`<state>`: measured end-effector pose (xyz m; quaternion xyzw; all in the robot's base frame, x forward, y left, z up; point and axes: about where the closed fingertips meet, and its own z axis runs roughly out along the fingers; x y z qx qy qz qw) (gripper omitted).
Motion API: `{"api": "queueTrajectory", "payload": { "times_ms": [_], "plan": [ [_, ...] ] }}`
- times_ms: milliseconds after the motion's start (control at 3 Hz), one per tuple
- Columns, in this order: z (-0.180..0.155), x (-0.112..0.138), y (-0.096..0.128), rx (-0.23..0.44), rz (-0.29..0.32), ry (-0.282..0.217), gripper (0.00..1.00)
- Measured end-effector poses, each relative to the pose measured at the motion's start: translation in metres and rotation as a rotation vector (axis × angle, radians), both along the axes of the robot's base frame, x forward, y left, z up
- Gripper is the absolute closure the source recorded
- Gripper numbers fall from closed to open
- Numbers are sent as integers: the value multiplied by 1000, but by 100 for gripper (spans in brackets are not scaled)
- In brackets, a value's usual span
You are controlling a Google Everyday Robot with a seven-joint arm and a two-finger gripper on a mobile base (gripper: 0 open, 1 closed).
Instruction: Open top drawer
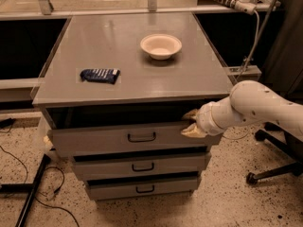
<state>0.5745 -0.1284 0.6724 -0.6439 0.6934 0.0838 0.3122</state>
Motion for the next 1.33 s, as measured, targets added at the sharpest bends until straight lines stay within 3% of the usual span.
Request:
{"api": "queueTrajectory", "payload": {
  "times_ms": [333,667,1333],
  "plan": [
    [-1,-4,0,15,7,17,11],
    [-14,-45,-16,77,20,83,15],
    [-6,-58,-11,96,41,101,62]
  ]
}}
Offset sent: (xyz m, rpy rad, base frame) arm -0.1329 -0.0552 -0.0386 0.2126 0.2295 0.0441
